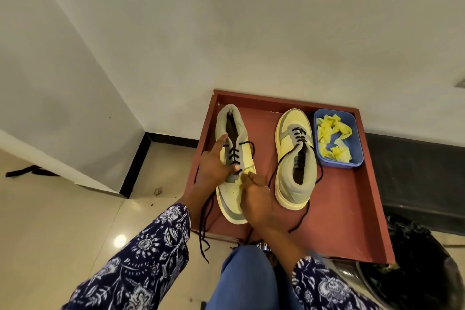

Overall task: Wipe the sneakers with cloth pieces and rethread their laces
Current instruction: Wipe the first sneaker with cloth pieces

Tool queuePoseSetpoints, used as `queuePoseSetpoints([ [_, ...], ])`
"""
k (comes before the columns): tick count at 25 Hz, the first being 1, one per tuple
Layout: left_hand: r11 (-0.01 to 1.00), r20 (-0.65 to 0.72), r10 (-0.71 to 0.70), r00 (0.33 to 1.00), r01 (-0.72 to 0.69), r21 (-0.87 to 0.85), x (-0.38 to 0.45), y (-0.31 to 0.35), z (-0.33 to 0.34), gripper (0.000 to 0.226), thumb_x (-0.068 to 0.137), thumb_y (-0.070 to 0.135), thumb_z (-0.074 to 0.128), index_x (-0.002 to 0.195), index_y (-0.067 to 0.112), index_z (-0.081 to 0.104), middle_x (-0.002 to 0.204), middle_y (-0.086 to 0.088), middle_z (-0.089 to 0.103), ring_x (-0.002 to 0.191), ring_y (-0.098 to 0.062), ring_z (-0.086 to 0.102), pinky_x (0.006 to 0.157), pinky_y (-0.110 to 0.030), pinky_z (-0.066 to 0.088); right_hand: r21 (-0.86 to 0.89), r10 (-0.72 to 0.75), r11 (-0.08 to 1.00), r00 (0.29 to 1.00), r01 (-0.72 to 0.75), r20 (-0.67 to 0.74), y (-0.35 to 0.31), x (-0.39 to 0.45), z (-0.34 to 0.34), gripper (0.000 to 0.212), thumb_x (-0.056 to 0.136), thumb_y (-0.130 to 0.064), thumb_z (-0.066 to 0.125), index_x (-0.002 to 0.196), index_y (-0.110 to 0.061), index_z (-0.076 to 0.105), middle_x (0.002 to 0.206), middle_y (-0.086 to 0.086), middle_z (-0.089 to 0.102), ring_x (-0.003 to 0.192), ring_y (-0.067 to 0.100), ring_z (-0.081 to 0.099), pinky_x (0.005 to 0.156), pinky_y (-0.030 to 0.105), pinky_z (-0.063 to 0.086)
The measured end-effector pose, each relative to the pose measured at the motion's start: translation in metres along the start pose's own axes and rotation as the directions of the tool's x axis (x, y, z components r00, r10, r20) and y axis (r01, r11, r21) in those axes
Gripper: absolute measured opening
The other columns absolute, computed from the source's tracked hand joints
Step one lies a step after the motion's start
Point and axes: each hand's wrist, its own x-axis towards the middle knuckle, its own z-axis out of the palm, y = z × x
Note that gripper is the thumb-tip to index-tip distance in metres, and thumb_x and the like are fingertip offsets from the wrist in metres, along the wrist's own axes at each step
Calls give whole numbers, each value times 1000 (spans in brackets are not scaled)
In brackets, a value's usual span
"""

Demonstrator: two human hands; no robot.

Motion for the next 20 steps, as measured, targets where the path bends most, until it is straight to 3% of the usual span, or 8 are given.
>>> queuePoseSetpoints([
  [2,1000,2,16,1000,-16,22,1,-1,0,85,75,23,73,143,33,24,124,-10,56,113,-27,50,91,-29,41,-26,-18,999,1000,19,23,0,-14,9,39,90,-3,44,128,-2,50,131,15,49,118,34,50,97,34,43],
  [5,999,2,15,1000,-15,34,2,-2,0,84,75,25,73,143,35,24,121,-11,54,109,-25,50,84,-23,37,-82,-207,976,976,201,-68,2,-40,20,34,73,-6,66,107,-6,66,108,9,65,96,30,61,74,28,56],
  [8,998,21,31,999,-32,48,3,-3,-1,84,74,27,74,141,37,25,122,-10,53,108,-24,50,83,-22,35,-162,-297,944,954,286,-44,6,-58,21,39,53,-7,80,90,-17,71,90,-3,67,86,11,51,61,17,51],
  [10,999,23,35,999,-36,36,4,-2,-2,84,73,25,75,141,35,27,126,-6,52,110,-23,48,85,-21,34,-138,-345,931,938,339,-22,7,-61,19,34,56,-6,77,88,-15,70,90,-2,65,86,11,43,55,16,50],
  [13,998,9,48,999,-48,38,6,-1,-4,83,72,22,77,140,32,31,125,-6,52,109,-20,47,85,-19,32,-227,-415,891,908,393,-57,2,-53,13,20,62,-9,65,80,-15,70,85,-4,64,82,14,50,45,17,47],
  [17,997,14,59,998,-60,39,7,1,-5,81,72,21,77,139,30,33,130,-5,49,115,-23,44,87,-19,30,-276,-430,873,901,401,-51,-12,-27,14,37,41,-6,84,74,-12,68,80,-1,62,82,16,40,53,20,49],
  [20,997,6,65,998,-65,48,7,1,-4,80,73,20,77,139,29,33,131,-5,47,117,-24,42,87,-18,28,-198,-436,886,898,418,-52,-16,-22,18,31,49,-1,81,76,-7,68,84,7,64,84,20,44,63,25,55],
])
